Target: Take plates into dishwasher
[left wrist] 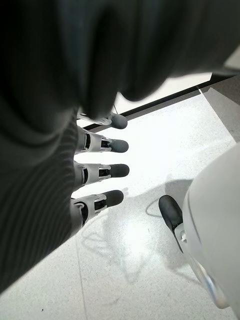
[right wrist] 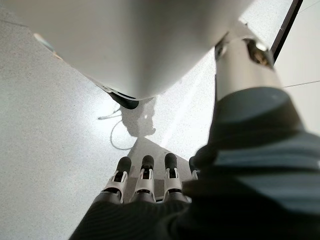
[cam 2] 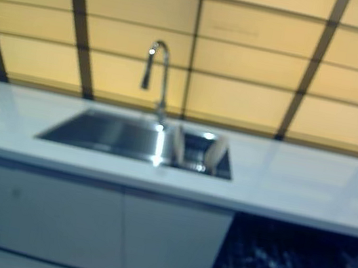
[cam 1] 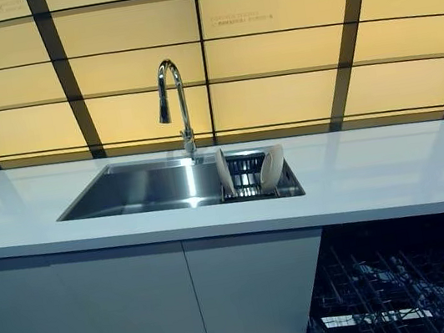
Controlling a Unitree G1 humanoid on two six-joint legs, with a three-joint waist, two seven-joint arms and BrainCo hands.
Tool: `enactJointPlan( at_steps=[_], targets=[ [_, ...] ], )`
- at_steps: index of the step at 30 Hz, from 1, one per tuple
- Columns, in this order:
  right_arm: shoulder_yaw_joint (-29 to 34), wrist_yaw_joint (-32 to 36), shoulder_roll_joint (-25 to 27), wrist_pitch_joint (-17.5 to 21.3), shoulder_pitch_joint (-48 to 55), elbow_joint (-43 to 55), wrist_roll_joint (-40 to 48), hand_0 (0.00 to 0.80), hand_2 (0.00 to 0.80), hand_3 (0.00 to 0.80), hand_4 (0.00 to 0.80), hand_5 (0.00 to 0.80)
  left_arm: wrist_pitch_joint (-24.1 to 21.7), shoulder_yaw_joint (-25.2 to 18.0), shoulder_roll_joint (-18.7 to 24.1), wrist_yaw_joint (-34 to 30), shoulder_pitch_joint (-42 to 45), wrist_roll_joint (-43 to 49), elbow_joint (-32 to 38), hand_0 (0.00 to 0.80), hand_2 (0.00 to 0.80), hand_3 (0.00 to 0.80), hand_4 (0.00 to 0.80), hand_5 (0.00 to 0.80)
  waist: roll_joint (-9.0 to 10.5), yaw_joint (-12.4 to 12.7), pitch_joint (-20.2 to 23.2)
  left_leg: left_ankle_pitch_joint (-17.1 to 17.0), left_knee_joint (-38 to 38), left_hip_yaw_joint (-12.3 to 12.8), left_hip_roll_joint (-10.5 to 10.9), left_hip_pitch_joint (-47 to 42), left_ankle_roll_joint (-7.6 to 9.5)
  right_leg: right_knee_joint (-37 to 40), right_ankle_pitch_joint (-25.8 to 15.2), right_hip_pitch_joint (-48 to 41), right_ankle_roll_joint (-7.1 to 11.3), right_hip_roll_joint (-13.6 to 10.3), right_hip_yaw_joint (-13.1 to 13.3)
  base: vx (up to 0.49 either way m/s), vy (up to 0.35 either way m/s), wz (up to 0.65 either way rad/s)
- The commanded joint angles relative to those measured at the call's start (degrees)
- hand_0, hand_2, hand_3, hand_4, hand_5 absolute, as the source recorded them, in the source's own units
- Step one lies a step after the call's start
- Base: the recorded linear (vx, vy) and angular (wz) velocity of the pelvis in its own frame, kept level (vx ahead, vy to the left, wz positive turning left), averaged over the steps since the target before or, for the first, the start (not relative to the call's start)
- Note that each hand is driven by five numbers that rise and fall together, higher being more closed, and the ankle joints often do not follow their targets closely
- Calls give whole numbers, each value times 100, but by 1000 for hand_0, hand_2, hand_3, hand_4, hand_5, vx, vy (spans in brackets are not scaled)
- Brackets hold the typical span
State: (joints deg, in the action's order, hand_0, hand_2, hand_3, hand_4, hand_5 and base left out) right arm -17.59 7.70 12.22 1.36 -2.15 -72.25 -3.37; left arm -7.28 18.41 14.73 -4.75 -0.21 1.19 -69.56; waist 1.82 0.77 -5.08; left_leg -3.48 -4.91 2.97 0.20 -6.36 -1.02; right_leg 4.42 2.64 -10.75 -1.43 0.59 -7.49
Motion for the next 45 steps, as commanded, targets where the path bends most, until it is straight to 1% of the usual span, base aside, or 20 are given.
enactJointPlan(
  at_steps=[1,12,17,18,21,23,26,27,28,29,31,32,33,35,37,39,41,42,44,45],
  targets=[
    [-34,-1,123,132,-306,-117,-79,0,0,0,0,0,-172,-10,-80,-27,-330,-79,-140,0,0,0,0,0,51,29,-27,492,-9,-3,258,-127,257,33,-423,273,543,-158,-94,0,0,0],
    [-36,11,127,139,-305,-113,-75,0,0,0,0,0,137,-35,-73,247,-369,90,-218,0,0,0,0,0,52,11,-20,487,-9,12,252,-127,250,37,-429,279,549,-155,-91,0,0,0],
    [-71,10,121,273,-309,-93,19,0,0,0,0,0,210,-11,-100,301,-380,145,-226,0,0,0,0,0,57,15,-32,484,-9,5,251,-139,246,31,-428,268,545,-157,-106,0,0,0],
    [-80,20,133,425,-323,-24,139,0,0,0,0,0,223,-3,-93,300,-377,149,-206,0,0,0,0,0,56,18,-44,481,-9,-2,250,-138,245,28,-432,269,546,-157,-107,0,0,0],
    [-79,33,159,651,-366,181,377,0,0,0,0,0,279,21,-84,294,-390,154,-166,0,0,0,0,0,60,15,-56,478,-9,-7,247,-138,246,16,-436,277,551,-159,-102,0,0,0],
    [-68,65,228,947,-428,463,561,0,0,0,0,0,318,51,-52,282,-383,147,-127,0,0,0,0,0,64,16,-63,471,-9,7,239,-124,245,13,-444,293,555,-165,-106,0,0,0],
    [4,153,408,1170,-503,1282,1100,0,0,0,0,0,411,103,-20,333,-308,144,-14,0,0,0,0,0,77,14,-45,473,-9,12,231,-113,248,14,-445,305,551,-172,-114,0,0,0],
    [61,650,497,1083,-546,1616,1678,0,0,0,0,0,423,120,-6,348,-267,140,17,0,0,0,0,0,83,10,-34,475,-9,16,230,-111,246,16,-442,309,550,-173,-116,0,0,0],
    [238,404,613,1197,-593,1933,1291,0,0,0,0,0,405,77,35,322,-226,190,23,0,0,0,0,0,89,8,-19,475,-9,39,220,-101,228,6,-440,327,550,-161,-90,0,0,0],
    [254,649,763,1633,-584,2210,1554,0,0,0,0,0,405,32,78,299,-190,235,61,0,0,0,0,0,96,1,-18,476,-9,64,216,-89,222,-2,-447,348,561,-158,-78,0,0,0],
    [365,766,960,1271,-463,3573,1776,0,0,0,0,0,415,-47,179,276,-90,214,159,0,0,0,0,0,117,-70,-33,489,-9,103,213,-86,241,5,-453,362,573,-152,-63,-16,-6,-1],
    [441,824,1084,1009,-358,4474,1957,0,0,0,0,0,435,-120,229,273,-17,208,248,0,0,0,0,0,136,-125,-40,497,-9,138,206,-89,245,8,-456,370,580,-152,-53,-28,-10,-3],
    [487,912,1143,1069,-312,4771,2079,0,0,0,0,0,434,-150,246,277,20,206,279,0,0,0,0,0,144,-148,-38,502,-9,155,202,-87,246,12,-458,375,585,-151,-46,-27,-9,-3],
    [762,1287,1371,876,-243,5912,2658,0,0,0,0,0,366,-216,267,318,108,179,269,0,0,0,0,0,166,-220,-26,517,-9,203,189,-83,254,14,-462,403,592,-136,10,-14,-6,-9],
    [966,1509,1459,921,-285,6578,3062,0,0,0,0,0,317,-256,258,356,133,190,216,0,0,0,0,0,180,-254,-14,533,-9,243,176,-88,255,13,-462,420,598,-134,43,-3,0,-10],
    [1260,1727,1537,951,-613,7325,3774,0,0,0,0,0,293,-254,247,378,98,209,109,0,0,0,0,0,199,-253,2,556,-9,272,168,-96,261,16,-465,432,597,-135,83,3,7,-9],
    [1356,1718,1574,965,-849,7567,4045,0,0,0,0,0,277,-250,245,385,95,246,76,0,0,0,0,0,209,-233,6,568,-9,275,166,-106,260,18,-460,425,594,-139,89,12,9,-12],
    [1460,1606,1624,888,-1176,7845,4315,0,0,0,0,0,270,-217,249,387,91,267,61,0,0,0,0,0,217,-205,13,582,-9,272,166,-111,261,19,-455,421,591,-147,92,21,22,-15],
    [1517,1404,1696,922,-1534,8072,4475,0,0,0,0,0,268,-201,259,382,88,306,51,0,0,0,0,0,229,-168,21,594,-9,268,169,-118,261,19,-447,410,586,-157,89,26,27,-13],
    [1564,1014,1789,808,-1885,8237,4684,0,0,0,0,0,266,-138,264,380,51,298,-7,0,0,0,0,0,245,-142,42,603,-9,258,172,-122,260,24,-448,400,583,-170,82,30,23,-8]
  ],
)
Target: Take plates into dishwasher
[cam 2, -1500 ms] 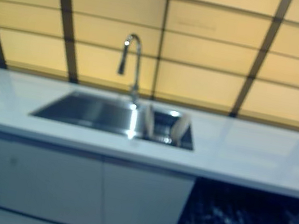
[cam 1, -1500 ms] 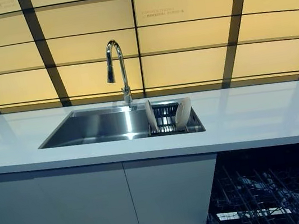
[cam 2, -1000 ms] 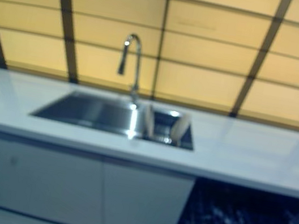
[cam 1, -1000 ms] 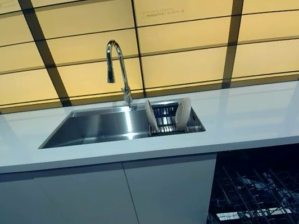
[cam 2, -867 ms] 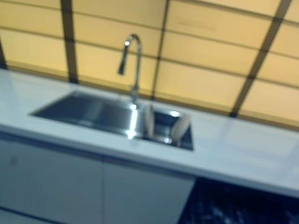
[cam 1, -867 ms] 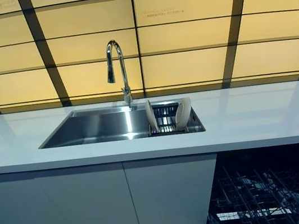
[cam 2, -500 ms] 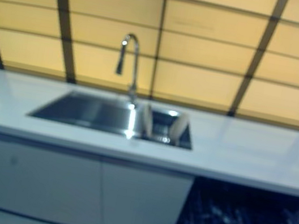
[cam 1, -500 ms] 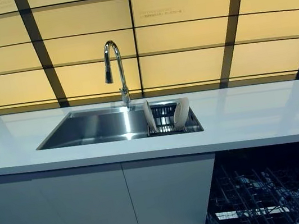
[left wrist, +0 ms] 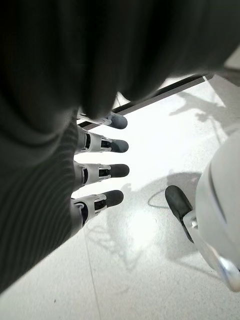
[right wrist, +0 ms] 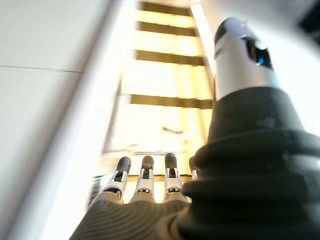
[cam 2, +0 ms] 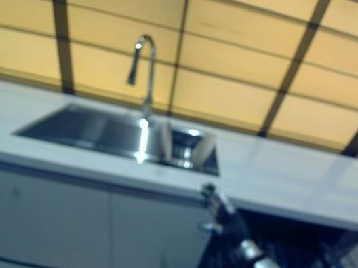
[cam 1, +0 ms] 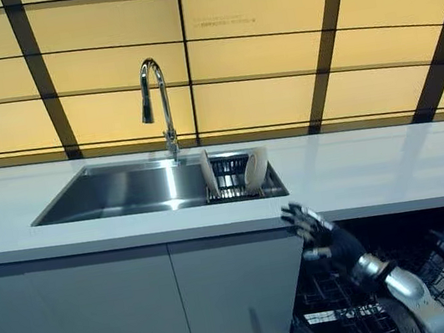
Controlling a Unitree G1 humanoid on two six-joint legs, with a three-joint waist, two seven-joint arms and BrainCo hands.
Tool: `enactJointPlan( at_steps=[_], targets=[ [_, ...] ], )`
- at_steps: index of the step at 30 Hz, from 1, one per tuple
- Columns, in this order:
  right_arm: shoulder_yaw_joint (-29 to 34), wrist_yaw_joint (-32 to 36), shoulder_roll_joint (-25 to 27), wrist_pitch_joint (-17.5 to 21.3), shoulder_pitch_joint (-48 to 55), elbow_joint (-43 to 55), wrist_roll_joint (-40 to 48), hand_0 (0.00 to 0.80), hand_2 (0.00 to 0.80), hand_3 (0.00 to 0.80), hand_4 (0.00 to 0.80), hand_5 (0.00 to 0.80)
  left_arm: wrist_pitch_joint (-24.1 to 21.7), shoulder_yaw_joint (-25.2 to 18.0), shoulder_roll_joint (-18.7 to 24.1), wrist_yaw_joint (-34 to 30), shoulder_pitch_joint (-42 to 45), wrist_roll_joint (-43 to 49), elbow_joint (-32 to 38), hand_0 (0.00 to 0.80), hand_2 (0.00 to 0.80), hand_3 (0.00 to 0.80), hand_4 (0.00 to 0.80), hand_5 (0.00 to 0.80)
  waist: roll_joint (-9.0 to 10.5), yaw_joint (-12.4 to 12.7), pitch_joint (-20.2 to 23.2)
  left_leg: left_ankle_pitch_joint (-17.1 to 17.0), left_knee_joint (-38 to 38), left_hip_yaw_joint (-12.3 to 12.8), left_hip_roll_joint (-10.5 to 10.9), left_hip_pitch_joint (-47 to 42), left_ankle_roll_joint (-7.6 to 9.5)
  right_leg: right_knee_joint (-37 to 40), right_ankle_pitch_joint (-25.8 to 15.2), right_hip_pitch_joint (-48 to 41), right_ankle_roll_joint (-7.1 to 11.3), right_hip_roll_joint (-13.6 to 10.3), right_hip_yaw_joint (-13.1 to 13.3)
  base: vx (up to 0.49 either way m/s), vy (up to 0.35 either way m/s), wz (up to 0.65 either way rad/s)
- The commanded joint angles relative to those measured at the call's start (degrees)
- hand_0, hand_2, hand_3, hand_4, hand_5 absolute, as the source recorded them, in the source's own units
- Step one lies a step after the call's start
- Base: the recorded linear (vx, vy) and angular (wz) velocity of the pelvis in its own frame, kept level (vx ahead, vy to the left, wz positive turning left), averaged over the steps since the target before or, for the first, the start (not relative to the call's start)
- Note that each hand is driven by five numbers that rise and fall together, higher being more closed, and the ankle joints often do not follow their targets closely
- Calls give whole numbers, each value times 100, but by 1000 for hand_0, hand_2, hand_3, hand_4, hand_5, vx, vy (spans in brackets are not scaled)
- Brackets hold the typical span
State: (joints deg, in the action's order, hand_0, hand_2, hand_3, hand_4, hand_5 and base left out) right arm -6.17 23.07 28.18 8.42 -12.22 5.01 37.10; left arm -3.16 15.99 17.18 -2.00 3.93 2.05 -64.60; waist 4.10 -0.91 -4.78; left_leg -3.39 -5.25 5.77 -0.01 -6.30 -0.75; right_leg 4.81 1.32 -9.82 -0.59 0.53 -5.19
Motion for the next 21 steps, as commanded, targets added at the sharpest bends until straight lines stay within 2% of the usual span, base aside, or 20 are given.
enactJointPlan(
  at_steps=[1,3,8,13,15,18,21],
  targets=[
    [426,-568,204,107,-930,519,675,0,0,0,0,0,-144,111,17,105,-371,215,-511,0,0,0,0,0,19,29,12,595,25,-23,194,-130,232,-15,-315,304,499,-166,-148,43,34,-4],
    [494,-1090,325,89,-1330,604,806,0,0,0,0,0,-137,173,40,73,-398,221,-549,0,0,0,0,0,30,58,22,603,25,-43,205,-142,228,-17,-315,290,498,-179,-155,39,40,1],
    [700,-2473,704,149,-2368,-154,1233,0,0,0,0,0,-112,361,16,35,-386,267,-611,0,0,0,0,0,62,170,68,626,25,-85,259,-211,258,-23,-328,266,522,-263,-156,43,75,1],
    [655,-3525,1134,1,-2972,-716,519,0,0,0,0,0,-56,533,29,-32,-429,331,-588,0,0,0,0,0,68,246,66,625,40,-112,306,-213,318,-185,-320,295,595,-396,-187,40,104,-2],
    [596,-3985,1361,-274,-3232,-1087,330,0,0,0,0,0,-59,604,78,-49,-476,252,-560,0,0,0,0,0,56,247,43,616,69,-106,306,-205,361,-475,-278,417,647,-486,-167,18,121,-3],
    [505,-4143,1753,-293,-3668,-2193,583,0,0,0,0,0,-72,658,201,-107,-616,166,-507,0,0,0,0,0,48,270,-81,607,268,-131,317,-108,431,-1140,-358,678,737,-630,-116,-24,122,-7],
    [277,-4052,2129,-490,-4162,-3332,917,0,0,0,0,0,0,776,409,-173,-823,133,-467,0,0,0,0,0,24,346,-282,604,552,-283,324,73,501,-2239,-889,1125,791,-803,-25,-32,118,-11]
  ],
)
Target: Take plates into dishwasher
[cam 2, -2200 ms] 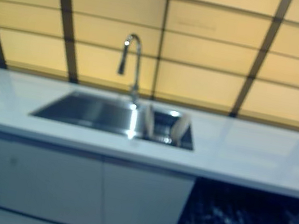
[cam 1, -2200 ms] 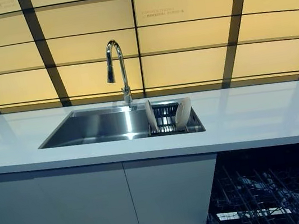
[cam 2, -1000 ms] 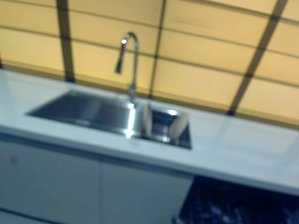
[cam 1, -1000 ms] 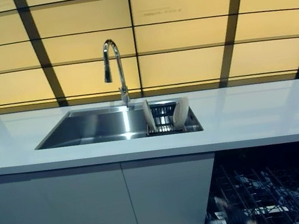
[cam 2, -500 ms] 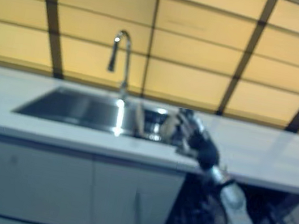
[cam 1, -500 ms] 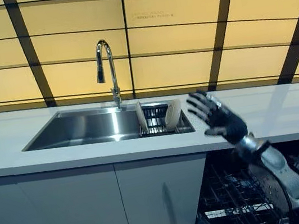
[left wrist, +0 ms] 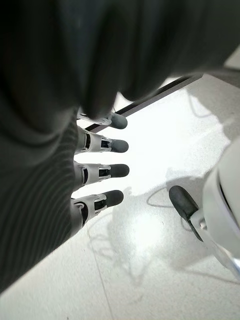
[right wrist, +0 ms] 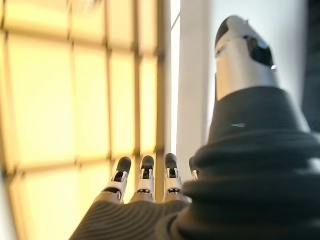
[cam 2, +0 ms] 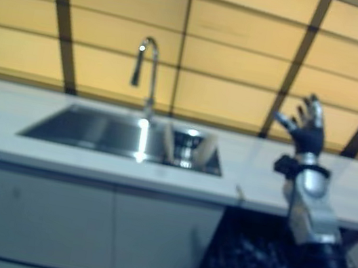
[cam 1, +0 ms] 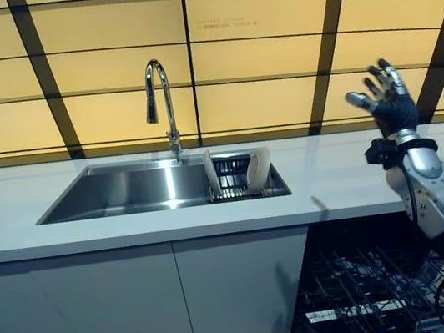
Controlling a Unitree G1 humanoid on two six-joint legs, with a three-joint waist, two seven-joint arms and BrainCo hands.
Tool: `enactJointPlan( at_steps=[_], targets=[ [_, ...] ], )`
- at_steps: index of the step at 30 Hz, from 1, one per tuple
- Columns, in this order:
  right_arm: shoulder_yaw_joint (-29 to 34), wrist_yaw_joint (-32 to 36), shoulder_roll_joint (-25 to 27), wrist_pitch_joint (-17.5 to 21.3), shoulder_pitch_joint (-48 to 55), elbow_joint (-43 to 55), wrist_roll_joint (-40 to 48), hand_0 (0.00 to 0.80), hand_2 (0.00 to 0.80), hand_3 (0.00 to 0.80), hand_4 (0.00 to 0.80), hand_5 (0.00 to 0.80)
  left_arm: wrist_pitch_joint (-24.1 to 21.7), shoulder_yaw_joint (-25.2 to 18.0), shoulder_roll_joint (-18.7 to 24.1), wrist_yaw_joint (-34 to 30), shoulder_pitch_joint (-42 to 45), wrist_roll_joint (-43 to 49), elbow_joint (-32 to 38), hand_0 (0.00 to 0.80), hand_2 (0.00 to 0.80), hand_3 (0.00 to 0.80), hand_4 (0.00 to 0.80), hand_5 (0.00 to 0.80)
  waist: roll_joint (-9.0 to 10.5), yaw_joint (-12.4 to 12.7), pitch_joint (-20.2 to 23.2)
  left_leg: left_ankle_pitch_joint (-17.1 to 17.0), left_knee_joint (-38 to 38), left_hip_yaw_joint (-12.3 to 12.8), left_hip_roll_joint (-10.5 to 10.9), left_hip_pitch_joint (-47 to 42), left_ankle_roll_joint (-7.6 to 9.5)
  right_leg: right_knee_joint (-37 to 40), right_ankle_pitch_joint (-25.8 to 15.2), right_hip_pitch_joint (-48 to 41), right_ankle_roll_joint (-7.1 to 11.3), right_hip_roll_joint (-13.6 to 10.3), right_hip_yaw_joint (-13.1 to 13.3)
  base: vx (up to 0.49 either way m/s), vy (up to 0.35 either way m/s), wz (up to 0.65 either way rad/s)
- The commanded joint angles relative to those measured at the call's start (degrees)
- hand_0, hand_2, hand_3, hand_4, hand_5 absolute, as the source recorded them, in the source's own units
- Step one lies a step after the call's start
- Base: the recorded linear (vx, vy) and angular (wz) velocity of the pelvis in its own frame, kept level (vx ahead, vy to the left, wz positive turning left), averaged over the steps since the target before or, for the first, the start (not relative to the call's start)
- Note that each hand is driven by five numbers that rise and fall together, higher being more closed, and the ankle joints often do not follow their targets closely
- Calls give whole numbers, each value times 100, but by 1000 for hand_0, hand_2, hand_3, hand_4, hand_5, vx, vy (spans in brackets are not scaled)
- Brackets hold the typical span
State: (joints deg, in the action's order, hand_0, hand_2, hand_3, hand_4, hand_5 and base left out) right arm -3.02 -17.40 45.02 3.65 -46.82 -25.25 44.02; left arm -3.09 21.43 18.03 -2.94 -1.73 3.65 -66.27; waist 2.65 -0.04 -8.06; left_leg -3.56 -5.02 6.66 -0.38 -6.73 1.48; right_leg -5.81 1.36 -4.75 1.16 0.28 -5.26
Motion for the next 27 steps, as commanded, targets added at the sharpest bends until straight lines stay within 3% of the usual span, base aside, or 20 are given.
enactJointPlan(
  at_steps=[1,2,5,7,10,14,17,20,22,24,27],
  targets=[
    [-65,13,469,-41,-746,-357,260,0,0,0,0,0,-2,234,325,-84,-270,-34,-298,0,0,0,0,0,164,265,38,621,537,-373,366,128,283,-1231,-904,656,620,-788,-7,22,136,-30],
    [-197,185,615,-63,-865,-670,283,0,0,0,0,0,28,262,397,-101,-284,-57,-280,0,0,0,0,0,104,290,-13,633,560,-443,333,102,293,-1881,-1202,943,658,-862,-23,31,106,-31],
    [-433,376,792,-43,-1102,-1014,225,0,0,0,0,0,104,273,479,-137,-282,-66,-267,0,0,0,0,0,78,337,-37,633,542,-499,338,48,278,-2215,-1320,1221,699,-930,-57,102,100,3],
    [-553,442,866,-7,-1287,-1229,257,0,0,0,0,0,148,240,510,-164,-257,-38,-291,0,0,0,0,0,105,346,-53,652,501,-542,375,-30,261,-1941,-1358,1323,721,-920,-144,180,12,13],
    [-671,380,906,-1,-1434,-1359,156,0,0,0,0,0,189,225,504,-189,-222,68,-372,0,0,0,0,0,275,270,-83,880,648,-688,547,-152,241,-521,-1203,1289,696,-720,-196,298,-77,8],
    [-634,489,1096,-217,-1417,-1391,172,0,0,0,0,0,244,191,393,-110,-151,126,-484,0,0,0,0,0,305,26,-152,1185,821,-989,644,-480,243,727,-1471,1672,810,-475,-161,411,-97,43],
    [-617,430,1156,-414,-1374,-1255,125,0,0,0,0,0,226,161,369,-110,-60,220,-617,0,0,0,0,0,314,-46,-172,1436,1004,-1076,625,-711,239,940,-1672,1875,830,-500,-378,447,-162,15],
    [-569,340,1136,-623,-1281,-1162,-45,0,0,0,0,0,214,73,368,-94,14,351,-693,0,0,0,0,0,408,-84,-85,1768,1158,-1209,638,-918,295,756,-1765,1790,792,-539,-242,508,-255,17],
    [-590,395,1153,-749,-1341,-1236,-5,0,0,0,0,0,209,37,382,-50,30,311,-720,0,0,0,0,0,410,-112,59,1889,1154,-1224,532,-1096,181,456,-1623,1665,717,-565,-225,520,-331,36],
    [-601,449,1095,-833,-1353,-1197,-174,0,0,0,0,0,131,26,367,-142,13,351,-747,0,0,0,0,0,363,-129,193,1855,1158,-1161,406,-1267,27,319,-1464,1562,613,-569,-312,326,-239,24],
    [-802,486,923,-974,-1327,-967,-143,0,0,0,0,0,-31,2,248,-69,77,156,-710,0,0,0,0,0,218,-196,430,1044,1578,-924,116,-1295,-330,344,-1120,1324,326,-406,-331,320,-267,21]
  ],
)
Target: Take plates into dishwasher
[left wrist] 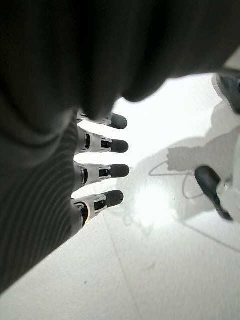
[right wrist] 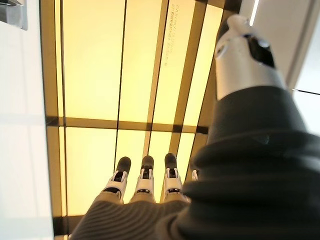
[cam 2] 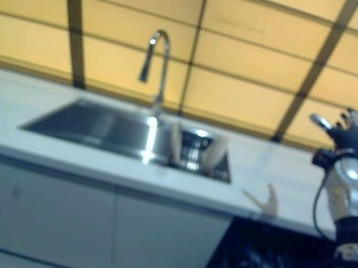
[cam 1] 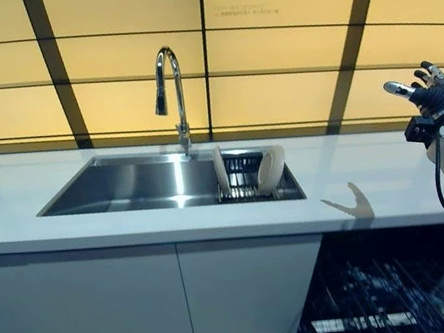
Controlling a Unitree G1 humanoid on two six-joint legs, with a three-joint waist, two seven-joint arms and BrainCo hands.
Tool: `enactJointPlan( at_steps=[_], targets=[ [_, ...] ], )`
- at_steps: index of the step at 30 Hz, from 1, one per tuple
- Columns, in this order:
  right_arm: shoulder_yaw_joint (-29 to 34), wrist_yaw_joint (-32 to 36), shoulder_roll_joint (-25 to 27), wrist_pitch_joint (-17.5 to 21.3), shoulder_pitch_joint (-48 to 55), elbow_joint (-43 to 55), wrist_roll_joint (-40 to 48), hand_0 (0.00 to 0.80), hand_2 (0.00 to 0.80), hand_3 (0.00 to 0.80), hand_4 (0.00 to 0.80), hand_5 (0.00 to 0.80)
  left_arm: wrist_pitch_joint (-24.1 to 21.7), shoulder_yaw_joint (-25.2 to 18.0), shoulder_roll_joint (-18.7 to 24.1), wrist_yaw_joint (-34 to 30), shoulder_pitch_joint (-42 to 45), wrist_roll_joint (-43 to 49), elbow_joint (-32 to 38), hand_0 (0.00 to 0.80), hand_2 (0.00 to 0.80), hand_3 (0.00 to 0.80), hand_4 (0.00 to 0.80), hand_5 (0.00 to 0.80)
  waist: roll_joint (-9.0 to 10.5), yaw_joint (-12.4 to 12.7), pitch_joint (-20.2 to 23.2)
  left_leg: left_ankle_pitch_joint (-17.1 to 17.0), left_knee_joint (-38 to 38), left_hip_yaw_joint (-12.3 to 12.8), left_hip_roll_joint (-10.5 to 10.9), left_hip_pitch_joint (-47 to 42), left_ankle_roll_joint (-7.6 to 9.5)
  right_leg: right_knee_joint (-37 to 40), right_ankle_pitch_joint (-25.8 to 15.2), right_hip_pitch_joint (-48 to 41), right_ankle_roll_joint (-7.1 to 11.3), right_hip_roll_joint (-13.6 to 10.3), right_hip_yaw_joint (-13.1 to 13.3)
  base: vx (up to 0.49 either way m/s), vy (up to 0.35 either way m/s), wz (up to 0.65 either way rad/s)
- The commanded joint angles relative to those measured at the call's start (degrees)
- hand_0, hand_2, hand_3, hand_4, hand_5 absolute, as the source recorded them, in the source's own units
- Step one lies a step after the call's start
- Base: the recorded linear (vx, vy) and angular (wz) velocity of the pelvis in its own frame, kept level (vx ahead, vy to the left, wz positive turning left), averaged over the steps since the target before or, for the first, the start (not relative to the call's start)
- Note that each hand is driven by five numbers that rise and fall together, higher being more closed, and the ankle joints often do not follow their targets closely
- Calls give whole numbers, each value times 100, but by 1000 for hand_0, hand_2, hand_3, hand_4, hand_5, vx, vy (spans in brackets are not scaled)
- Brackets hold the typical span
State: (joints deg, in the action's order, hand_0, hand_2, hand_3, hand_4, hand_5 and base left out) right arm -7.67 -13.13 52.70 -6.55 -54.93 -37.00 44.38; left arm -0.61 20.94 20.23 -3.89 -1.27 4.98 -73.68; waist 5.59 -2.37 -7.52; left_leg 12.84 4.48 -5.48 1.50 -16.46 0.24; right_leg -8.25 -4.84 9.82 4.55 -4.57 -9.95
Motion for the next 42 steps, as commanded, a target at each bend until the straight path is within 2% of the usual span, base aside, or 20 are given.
enactJointPlan(
  at_steps=[1,2,3,4,5,6,7,8,10,12,15,17,19,22,24,27,33,35,39,42],
  targets=[
    [-389,42,112,21,-513,260,-163,0,0,0,0,0,-306,21,21,34,47,-33,43,0,0,0,0,0,-103,29,417,-851,825,327,-125,-274,-304,617,-431,-196,-76,139,124,264,-296,19],
    [-464,-16,53,13,-451,400,-66,0,0,0,0,0,-415,-41,-3,38,75,-11,77,0,0,0,0,0,-95,65,441,-1467,1550,409,-164,-2,-470,746,-325,-429,-225,207,121,269,-333,10],
    [-502,-50,4,20,-387,495,-27,0,0,0,0,0,-492,-53,-30,48,83,-9,90,0,0,0,0,0,-36,119,414,-1732,2222,452,-92,352,-536,837,-276,-617,-315,194,128,247,-335,-8],
    [-510,-61,-34,17,-334,556,-54,0,0,0,0,0,-554,-46,-49,69,87,-43,95,0,0,0,0,0,-4,157,395,-1820,2687,470,-43,667,-565,885,-256,-711,-371,190,125,181,-289,-26],
    [-520,-73,-58,-24,-265,645,-107,0,0,0,0,0,-645,-43,-82,94,100,-108,133,0,0,0,0,0,63,223,326,-1899,3622,547,65,1218,-591,910,-205,-853,-467,143,145,143,-240,-31],
    [-533,-84,-81,-27,-226,683,-113,0,0,0,0,0,-669,-55,-103,96,107,-127,178,0,0,0,0,0,113,268,269,-1881,4032,611,110,1463,-573,921,-173,-953,-509,90,149,144,-251,-44],
    [-505,-124,-143,-37,-129,771,-161,0,0,0,0,0,-636,-69,-107,71,103,-126,305,0,0,0,0,0,159,338,160,-1758,4609,720,68,1992,-521,922,-114,-1113,-556,43,122,146,-199,-30],
    [-456,-164,-245,-59,-16,885,-295,0,0,0,0,0,-580,-60,-83,40,62,-141,407,0,0,0,0,0,151,399,54,-1460,4641,808,14,2412,-373,942,-71,-1262,-547,42,149,168,-161,-28],
    [-448,-180,-366,-49,55,932,-407,0,0,0,0,0,-566,-68,-42,20,-7,-102,429,0,0,0,0,0,122,446,-24,-1305,3981,873,6,2547,-254,981,-16,-1379,-504,79,253,163,-49,-13],
    [-470,-197,-497,-124,21,893,-506,0,0,0,0,0,-486,-102,23,-8,-98,-62,470,0,0,0,0,0,71,487,-45,-1280,2296,1028,-112,2339,-212,1036,139,-1517,-436,198,402,209,25,-12],
    [-509,-242,-490,-189,-83,758,-472,0,0,0,0,0,-456,-122,14,-6,-137,-16,483,0,0,0,0,0,-1,579,-43,-1468,963,936,1,2353,-318,1153,216,-1667,-370,359,588,182,40,-3],
    [-523,-209,-476,-211,-88,691,-458,0,0,0,0,0,-433,-119,-23,34,-121,-9,499,0,0,0,0,0,-24,645,-45,-1636,430,885,47,2434,-386,1244,236,-1774,-350,432,663,152,19,0],
    [-553,-174,-456,-269,-66,668,-377,0,0,0,0,0,-416,-112,-73,107,-53,-8,541,0,0,0,0,0,-69,739,-63,-1989,-63,773,53,2621,-479,1300,279,-1894,-368,541,805,162,19,1],
    [-581,26,-370,-358,-84,605,-205,0,0,0,0,0,-471,-104,-98,190,11,-87,519,0,0,0,0,0,-105,815,-88,-2246,-246,622,33,2787,-529,1322,380,-2031,-398,642,1011,141,44,-37],
    [-563,351,-270,-399,-49,532,-135,0,0,0,0,0,-482,-105,-143,233,5,-199,466,0,0,0,0,0,-68,793,-45,-2093,-240,621,15,2674,-460,1325,472,-2077,-390,610,1000,161,125,-52],
    [-538,649,-190,-496,5,517,-137,0,0,0,0,0,-473,-94,-176,246,-37,-228,414,0,0,0,0,0,-23,742,41,-1932,-290,694,15,2440,-390,1325,506,-2068,-355,546,850,113,129,-25],
    [-460,1064,-66,-604,224,584,-33,0,0,0,0,0,-502,16,-175,270,-146,-220,417,0,0,0,0,0,89,672,194,-1557,-208,763,116,2103,-206,1186,517,-1980,-222,336,645,144,167,-17],
    [-426,1135,-120,-563,312,504,-48,0,0,0,0,0,-481,71,-116,265,-237,-202,424,0,0,0,0,0,113,681,224,-1436,-173,817,162,2041,-86,980,564,-1917,-122,176,586,110,190,-1],
    [-354,1236,-198,-565,404,379,-66,0,0,0,0,0,-445,106,-44,251,-303,-222,417,0,0,0,0,0,81,691,250,-1380,-190,858,168,1975,51,494,661,-1786,-10,-10,520,100,173,-7],
    [-274,1338,-268,-527,539,301,-106,0,0,0,0,0,-426,191,34,256,-306,-300,420,0,0,0,0,0,27,680,264,-1379,-267,813,194,1891,169,-289,379,-1507,128,-179,505,100,170,-15]
  ],
)
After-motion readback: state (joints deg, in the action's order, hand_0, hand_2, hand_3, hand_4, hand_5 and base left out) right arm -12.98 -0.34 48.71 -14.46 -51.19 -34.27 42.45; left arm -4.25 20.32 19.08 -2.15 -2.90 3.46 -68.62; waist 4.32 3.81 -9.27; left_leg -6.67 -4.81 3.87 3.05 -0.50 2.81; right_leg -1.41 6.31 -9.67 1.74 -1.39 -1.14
